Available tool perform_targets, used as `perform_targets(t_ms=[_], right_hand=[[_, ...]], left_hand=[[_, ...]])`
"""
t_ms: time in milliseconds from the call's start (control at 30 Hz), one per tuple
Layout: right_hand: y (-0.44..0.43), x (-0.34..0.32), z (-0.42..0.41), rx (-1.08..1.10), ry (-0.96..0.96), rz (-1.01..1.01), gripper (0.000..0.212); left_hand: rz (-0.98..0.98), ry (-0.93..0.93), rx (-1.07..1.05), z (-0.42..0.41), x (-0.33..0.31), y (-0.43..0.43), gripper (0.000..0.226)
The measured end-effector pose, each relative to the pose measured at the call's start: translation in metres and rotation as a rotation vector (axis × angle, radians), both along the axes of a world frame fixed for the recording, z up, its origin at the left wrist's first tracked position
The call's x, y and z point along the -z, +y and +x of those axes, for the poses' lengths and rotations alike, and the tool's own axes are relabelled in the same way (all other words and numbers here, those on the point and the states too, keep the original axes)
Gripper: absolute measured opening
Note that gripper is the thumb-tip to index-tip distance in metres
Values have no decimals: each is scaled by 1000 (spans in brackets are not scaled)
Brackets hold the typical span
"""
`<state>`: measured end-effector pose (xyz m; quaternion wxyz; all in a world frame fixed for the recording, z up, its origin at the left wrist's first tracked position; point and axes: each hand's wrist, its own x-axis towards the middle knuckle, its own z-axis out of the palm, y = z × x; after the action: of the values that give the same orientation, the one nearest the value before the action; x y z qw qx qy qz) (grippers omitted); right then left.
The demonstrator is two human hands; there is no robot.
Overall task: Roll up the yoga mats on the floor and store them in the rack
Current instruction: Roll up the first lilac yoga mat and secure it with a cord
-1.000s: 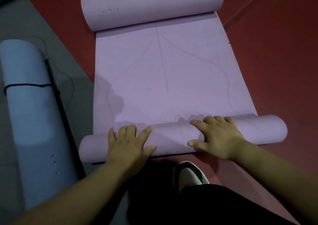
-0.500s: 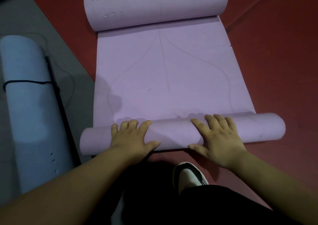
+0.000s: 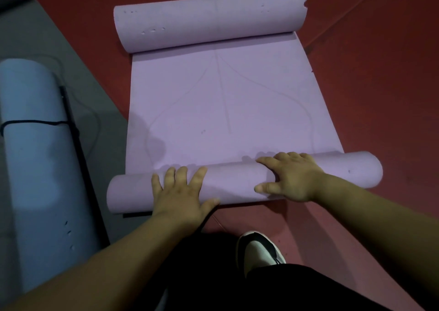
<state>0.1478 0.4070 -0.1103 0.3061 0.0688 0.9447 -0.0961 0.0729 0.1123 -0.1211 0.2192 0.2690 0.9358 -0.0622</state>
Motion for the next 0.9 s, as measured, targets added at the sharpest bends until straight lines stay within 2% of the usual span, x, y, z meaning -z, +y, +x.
perform_targets(t_ms=[200,400,600,767,900], right_hand=[[-20,17,38,4,411,139,87],[-12,20,29,-15,377,153,87],[1,7,3,-19,196,123,100],[2,12,7,-9,303,122,95],[-7,23,23,-25,461,151,91]], left_hand=[[-32,-66,23,-26,-9,12,88],[-40,-91,5,-37,-13,17,88],[163,146,84,-10,14,0,95],[72,88,73,-24,6,4,104],[-17,-16,59,-42,-6,13,99]])
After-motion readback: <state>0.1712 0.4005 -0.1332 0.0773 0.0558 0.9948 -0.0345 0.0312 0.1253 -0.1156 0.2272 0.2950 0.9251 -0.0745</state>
